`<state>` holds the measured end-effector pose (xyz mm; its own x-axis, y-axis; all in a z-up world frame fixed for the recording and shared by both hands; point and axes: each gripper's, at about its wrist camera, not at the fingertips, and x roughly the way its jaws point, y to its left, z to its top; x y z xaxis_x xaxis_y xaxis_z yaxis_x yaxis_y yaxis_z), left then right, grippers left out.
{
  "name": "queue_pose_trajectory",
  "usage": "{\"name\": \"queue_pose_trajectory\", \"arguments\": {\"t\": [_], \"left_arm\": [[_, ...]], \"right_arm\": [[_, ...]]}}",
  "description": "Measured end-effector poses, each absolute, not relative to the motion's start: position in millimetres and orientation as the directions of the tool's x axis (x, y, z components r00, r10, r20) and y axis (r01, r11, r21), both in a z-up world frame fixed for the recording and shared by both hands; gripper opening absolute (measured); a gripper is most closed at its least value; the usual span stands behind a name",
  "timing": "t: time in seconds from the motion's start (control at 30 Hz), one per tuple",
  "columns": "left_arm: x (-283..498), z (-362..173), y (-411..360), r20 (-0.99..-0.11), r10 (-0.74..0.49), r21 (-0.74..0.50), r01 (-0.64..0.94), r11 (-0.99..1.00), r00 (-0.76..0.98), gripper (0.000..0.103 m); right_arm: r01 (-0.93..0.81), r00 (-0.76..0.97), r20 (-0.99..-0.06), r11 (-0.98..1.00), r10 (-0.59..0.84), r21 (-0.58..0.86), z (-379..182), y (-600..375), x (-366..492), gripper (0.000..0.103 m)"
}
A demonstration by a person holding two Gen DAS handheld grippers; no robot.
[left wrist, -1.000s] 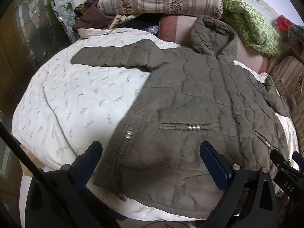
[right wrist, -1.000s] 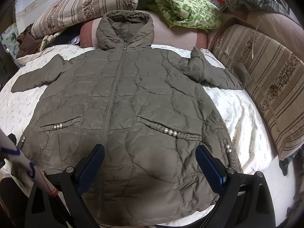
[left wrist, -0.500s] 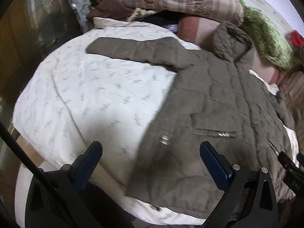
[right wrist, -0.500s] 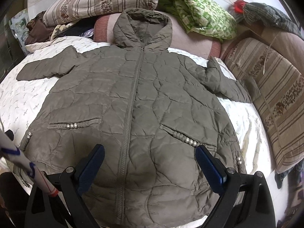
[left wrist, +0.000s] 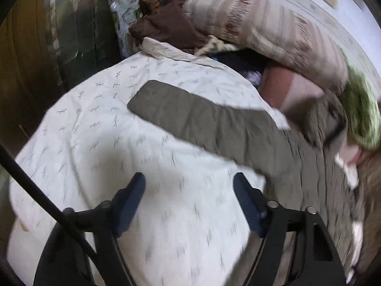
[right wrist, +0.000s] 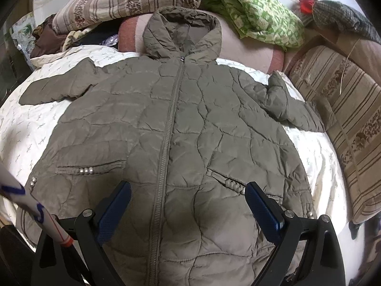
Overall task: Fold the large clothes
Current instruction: 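Grasp the jacket sleeve with the left tool and fold it across the body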
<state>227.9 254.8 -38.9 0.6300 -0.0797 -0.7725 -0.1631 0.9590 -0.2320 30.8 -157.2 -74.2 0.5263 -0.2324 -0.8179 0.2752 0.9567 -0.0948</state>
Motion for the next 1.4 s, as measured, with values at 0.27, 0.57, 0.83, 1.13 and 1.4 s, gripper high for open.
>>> {"name": "queue_pose_trajectory", "arguments": {"t": [0.27,0.57,0.83,1.13,1.4], "left_arm": [[330,-90,336,-0.791,-0.170,-0.406,-0.296,0.865,0.588,0.073],[394,-144,381,-0.775,-0.274,-0.544,-0.381,0.747,0.569,0.073],[420,-155,381,-0.765,-0.276,-0.560,-0.387,0.733,0.582,0.072],[392,-75,328,-0.746,-0.236,-0.493,-0.278,0.824,0.623,0.016],[338,3,175,-0.639,-0.463,-0.528,0.087,0.844,0.614,0.015]], "right_arm": [[0.310,0.469,-0.851,0.946,-0.239,-0.095,-101,-175,52,0.098],[0.351,0.419,-0.868,0.929,-0.266,-0.115,-127,-189,79,0.098],[0.350,0.391,-0.876,0.926,-0.282,-0.141,-140,-190,97,0.098],[0.350,0.427,-0.861,0.928,-0.277,-0.125,-132,-194,89,0.098],[0.377,0.485,-0.839,0.925,-0.245,-0.052,-111,-206,65,0.098]]}}
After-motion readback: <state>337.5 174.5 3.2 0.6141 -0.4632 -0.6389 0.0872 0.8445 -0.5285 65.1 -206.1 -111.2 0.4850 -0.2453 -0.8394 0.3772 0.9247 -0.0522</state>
